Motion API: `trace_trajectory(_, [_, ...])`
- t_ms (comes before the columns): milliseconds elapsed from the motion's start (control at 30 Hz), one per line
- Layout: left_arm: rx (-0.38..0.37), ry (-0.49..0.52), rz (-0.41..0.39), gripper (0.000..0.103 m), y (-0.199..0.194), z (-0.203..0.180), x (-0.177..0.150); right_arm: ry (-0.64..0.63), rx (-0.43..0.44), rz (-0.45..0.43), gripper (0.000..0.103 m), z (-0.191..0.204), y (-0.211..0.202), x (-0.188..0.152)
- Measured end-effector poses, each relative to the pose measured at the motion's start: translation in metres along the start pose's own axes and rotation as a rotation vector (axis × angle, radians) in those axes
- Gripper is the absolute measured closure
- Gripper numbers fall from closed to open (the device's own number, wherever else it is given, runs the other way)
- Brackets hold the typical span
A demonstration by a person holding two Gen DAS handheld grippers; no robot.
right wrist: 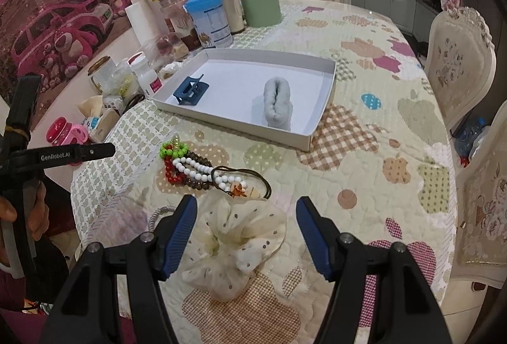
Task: Organize jewelry
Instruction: 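Withdraw both tools from the tray toward the remaining jewelry, then grasp the gold spiral hair coil with the left tool while the right tool grasps the black hair tie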
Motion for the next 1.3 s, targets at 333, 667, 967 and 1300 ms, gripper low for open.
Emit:
trace_trajectory(333, [-0.063, 0.016, 0.087, 0.067, 0.047, -0.006, 0.035, 0.003, -0.033, 0.064, 0.035, -0.016, 0.046, 0.013])
trace_trajectory(667, [-0.054, 0.008, 0.178, 0.067, 0.082, -0.015, 0.059, -0.062, -0.082, 0.141, 0.047, -0.007, 0.098, 0.024])
trace_trajectory(967, [-0.06, 0.02, 0.214, 0.067, 0.092, -0.025, 0.061, -0.071, -0.095, 0.163, 0.048, -0.007, 0.117, 0.03])
trace_trajectory(1300, [-0.08, 0.016, 0.225, 0.083, 0.111, -0.03, 0.061, -0.148, -0.117, 0.137, 0.089, -0.001, 0.128, 0.027])
Point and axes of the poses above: each gripper's, at about its wrist camera, not at the fingertips, and y roughly the way its jaws point, z to its left, x to its top, the point moved 1 cm from there along y, roughly the way its jaws point, and after that the axes turned 11 degrees about y, right-handed, at the moved point
